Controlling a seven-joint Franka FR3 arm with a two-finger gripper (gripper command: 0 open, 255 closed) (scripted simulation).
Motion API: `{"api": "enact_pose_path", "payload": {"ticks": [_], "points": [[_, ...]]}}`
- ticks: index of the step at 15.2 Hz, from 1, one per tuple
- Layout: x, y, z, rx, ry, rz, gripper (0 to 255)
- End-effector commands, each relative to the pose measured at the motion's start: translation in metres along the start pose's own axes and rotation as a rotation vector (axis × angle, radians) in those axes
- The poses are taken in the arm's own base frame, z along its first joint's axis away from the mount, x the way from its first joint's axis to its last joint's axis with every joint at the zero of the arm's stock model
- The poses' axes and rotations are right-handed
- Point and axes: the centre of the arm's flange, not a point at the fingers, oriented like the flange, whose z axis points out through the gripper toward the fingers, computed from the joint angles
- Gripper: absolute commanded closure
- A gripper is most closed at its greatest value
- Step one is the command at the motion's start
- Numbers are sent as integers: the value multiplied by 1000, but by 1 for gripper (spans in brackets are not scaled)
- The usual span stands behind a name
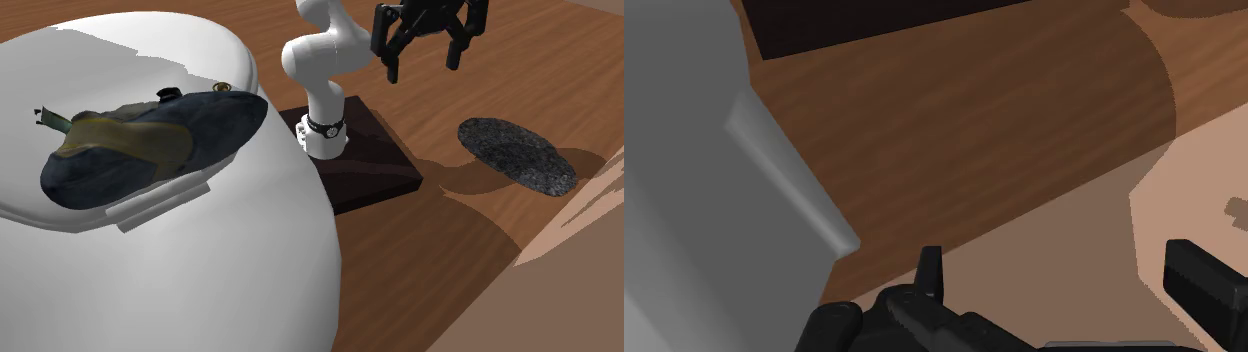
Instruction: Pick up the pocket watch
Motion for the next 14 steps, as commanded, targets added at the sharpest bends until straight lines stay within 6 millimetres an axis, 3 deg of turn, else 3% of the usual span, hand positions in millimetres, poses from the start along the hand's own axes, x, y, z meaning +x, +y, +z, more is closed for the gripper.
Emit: {"api": "enact_pose_path", "payload": {"ticks": [1,14], "points": [[0,0,0,0,0,0,0],[25,145,-36,-140,-23,51,0]]}}
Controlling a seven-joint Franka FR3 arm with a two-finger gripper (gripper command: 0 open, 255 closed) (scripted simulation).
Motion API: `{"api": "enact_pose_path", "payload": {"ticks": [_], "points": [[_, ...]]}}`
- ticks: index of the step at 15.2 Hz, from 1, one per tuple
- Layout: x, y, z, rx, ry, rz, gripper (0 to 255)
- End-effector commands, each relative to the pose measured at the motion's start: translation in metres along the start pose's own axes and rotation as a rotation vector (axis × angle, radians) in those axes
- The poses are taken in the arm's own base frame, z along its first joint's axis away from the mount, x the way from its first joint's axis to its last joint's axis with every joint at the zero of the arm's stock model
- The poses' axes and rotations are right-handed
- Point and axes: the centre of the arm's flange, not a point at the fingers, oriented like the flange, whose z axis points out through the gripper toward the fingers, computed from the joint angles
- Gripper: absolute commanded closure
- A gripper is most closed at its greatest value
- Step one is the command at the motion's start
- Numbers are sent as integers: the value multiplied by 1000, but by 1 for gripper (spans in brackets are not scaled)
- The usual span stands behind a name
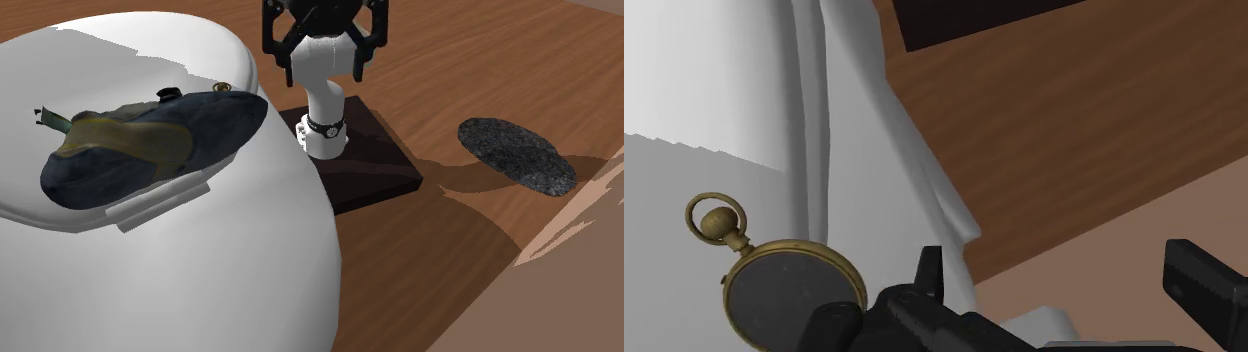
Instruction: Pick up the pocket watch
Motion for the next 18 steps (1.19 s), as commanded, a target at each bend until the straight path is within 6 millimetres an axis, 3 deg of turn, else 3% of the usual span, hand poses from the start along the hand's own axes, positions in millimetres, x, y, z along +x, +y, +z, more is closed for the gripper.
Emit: {"api": "enact_pose_path", "payload": {"ticks": [1,8,15,18], "points": [[4,22,-7,-23,-4,7,0],[18,99,-25,-97,-16,34,0],[13,99,12,-97,-16,34,0],[13,99,15,-97,-16,34,0]]}}
